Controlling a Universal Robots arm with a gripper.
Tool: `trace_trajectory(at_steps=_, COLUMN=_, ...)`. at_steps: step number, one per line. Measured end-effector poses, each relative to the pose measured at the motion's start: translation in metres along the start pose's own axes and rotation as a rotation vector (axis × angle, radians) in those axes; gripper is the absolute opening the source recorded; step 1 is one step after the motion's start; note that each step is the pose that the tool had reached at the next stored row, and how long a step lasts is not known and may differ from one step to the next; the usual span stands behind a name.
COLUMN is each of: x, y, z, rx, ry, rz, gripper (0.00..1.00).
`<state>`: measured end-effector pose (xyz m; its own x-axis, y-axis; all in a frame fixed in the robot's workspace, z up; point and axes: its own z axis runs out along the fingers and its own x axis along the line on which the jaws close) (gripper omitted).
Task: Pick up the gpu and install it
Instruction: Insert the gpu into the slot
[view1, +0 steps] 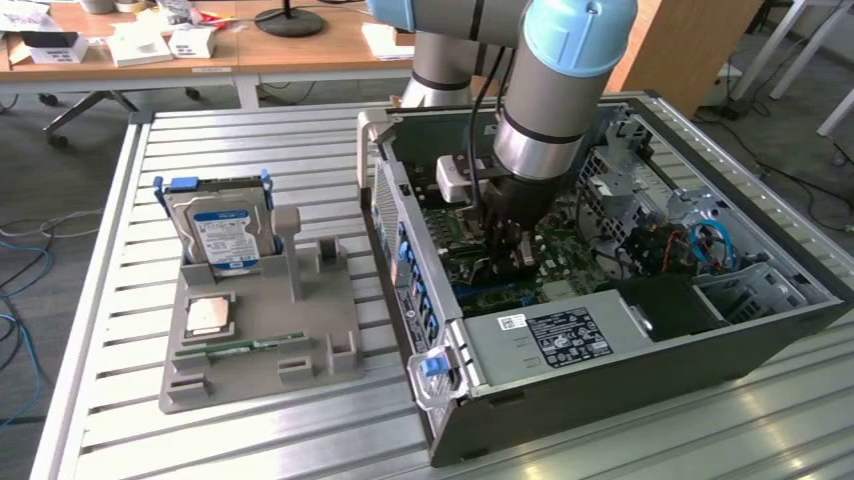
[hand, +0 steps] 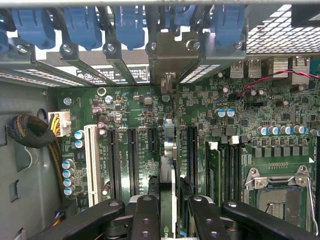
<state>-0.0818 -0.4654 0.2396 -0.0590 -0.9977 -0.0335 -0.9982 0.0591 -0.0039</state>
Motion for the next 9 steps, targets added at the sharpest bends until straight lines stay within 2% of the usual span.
trace_trajectory(at_steps=9, x=0.0, y=0.0, z=0.0, rx=-0.0001, ry=0.0001, rz=0.0, gripper=0.27)
